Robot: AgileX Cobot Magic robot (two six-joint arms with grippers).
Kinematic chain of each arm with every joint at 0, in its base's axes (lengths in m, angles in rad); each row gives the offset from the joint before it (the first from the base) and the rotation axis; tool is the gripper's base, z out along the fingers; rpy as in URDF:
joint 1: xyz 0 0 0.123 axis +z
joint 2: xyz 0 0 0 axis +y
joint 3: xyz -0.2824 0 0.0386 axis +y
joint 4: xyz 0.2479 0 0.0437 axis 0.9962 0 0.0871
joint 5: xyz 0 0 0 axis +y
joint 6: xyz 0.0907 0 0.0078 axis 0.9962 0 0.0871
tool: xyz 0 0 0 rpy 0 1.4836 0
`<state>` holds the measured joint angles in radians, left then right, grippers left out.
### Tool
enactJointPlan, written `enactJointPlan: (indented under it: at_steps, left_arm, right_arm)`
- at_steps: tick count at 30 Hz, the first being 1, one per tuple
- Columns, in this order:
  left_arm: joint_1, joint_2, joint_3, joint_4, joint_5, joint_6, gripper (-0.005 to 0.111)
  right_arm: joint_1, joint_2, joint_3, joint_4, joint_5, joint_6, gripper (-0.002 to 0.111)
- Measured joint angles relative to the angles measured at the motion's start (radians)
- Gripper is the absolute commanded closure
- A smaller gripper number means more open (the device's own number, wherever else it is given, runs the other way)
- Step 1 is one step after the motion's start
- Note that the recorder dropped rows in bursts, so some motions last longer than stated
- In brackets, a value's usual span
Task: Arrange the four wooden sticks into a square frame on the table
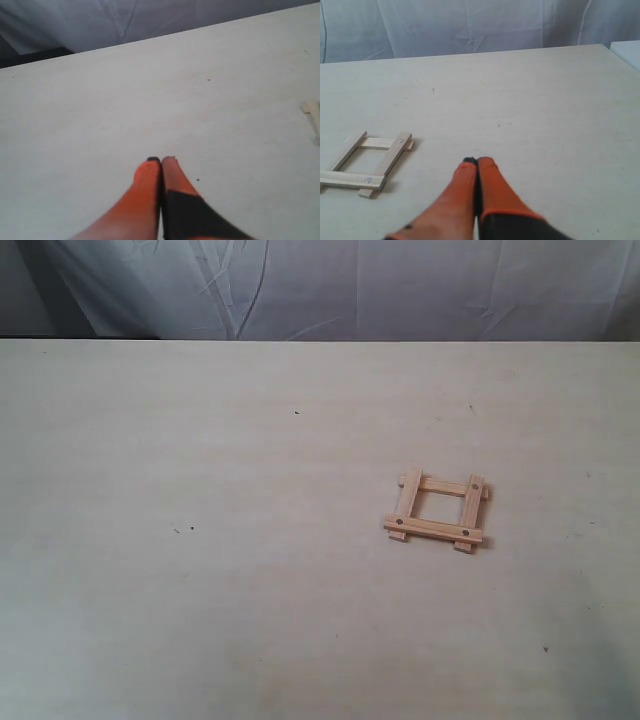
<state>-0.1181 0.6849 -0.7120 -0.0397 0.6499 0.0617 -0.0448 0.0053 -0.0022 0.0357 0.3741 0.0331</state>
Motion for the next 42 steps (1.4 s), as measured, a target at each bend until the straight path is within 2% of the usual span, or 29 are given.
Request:
enactJointPlan:
  at_steps: [2,6,14,18,22,42]
  left_arm:
    - [0.048,-0.094,0.094,0.0,-0.038,0.0,0.107]
    - [0.103,-0.254,0.258,0.01,-0.136,0.0,0.107]
    - [0.144,-0.593,0.597,0.012,-0.416,0.0,0.107]
    - [0.147,-0.674,0.704,0.012,-0.456,0.0,0.107]
    - [0.147,-0.68,0.707,0.012,-0.416,0.0,0.107]
    - [0.147,-0.68,0.707,0.018,-0.414,0.0,0.107]
  right_arm:
    - [0.0,0.0,0.0,0.0,0.0,0.0,0.108]
    - [0.0,0.0,0.0,0.0,0.0,0.0,0.108]
    - [0.0,0.0,0.0,0.0,0.0,0.0,0.108]
    - [0.0,0.0,0.0,0.0,0.0,0.0,0.108]
    - [0.0,0.0,0.0,0.0,0.0,0.0,0.108]
    - [0.0,0.0,0.0,0.0,0.0,0.0,0.108]
